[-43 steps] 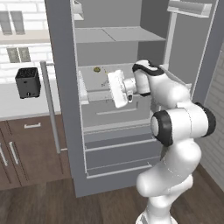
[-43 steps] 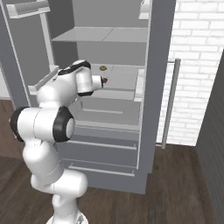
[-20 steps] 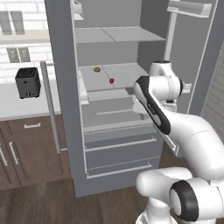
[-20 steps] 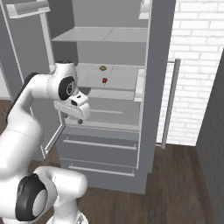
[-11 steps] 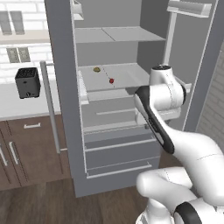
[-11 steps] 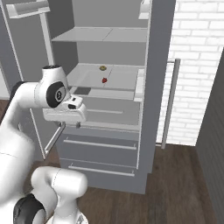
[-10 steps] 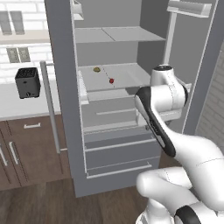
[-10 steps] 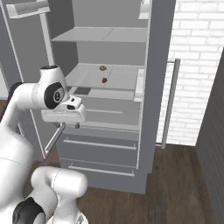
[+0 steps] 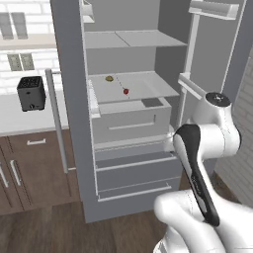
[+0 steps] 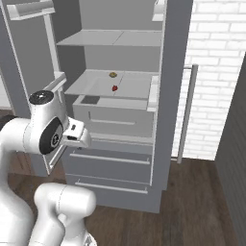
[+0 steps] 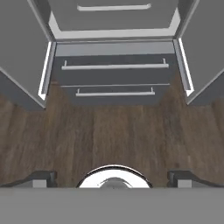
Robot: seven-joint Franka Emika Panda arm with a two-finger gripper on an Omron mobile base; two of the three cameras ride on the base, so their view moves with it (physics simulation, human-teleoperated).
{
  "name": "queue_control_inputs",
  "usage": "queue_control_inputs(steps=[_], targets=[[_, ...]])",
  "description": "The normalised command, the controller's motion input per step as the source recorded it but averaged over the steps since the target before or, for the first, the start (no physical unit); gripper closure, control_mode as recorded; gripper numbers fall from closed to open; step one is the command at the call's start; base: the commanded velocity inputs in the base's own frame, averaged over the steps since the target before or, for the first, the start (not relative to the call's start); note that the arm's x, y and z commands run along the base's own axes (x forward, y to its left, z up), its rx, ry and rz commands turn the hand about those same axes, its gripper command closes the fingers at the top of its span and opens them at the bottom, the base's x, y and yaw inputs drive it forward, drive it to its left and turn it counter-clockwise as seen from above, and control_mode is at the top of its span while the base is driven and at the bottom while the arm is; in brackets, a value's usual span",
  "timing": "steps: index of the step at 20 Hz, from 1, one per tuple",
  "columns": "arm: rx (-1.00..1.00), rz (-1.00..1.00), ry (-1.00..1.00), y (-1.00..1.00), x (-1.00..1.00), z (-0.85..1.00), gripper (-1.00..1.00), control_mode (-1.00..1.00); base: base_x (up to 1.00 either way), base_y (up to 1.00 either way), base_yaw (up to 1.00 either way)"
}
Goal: Take the strawberry from the fridge and place it on top of the pancake, located on the dining counter.
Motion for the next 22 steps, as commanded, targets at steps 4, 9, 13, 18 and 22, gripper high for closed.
queue_control_inputs(steps=[4,9,13,18,22], targets=[[0.0,-0.09,-0.18,0.0,0.0,0.0,-1.0,-1.0,0.0,0.0,0.0],[-0.03,-0.11,0.01,0.0,0.0,0.02,-1.0,-1.0,0.0,0.0,0.0],[0.0,-0.06,0.0,0.0,-0.04,-0.06,-1.0,-1.0,0.0,0.0,0.0],[0.0,0.02,0.0,-0.03,-0.14,-0.24,-1.0,-1.0,0.0,0.0,0.0],[0.0,0.12,0.04,0.0,-0.1,-0.11,-1.0,-1.0,0.0,0.0,0.0]])
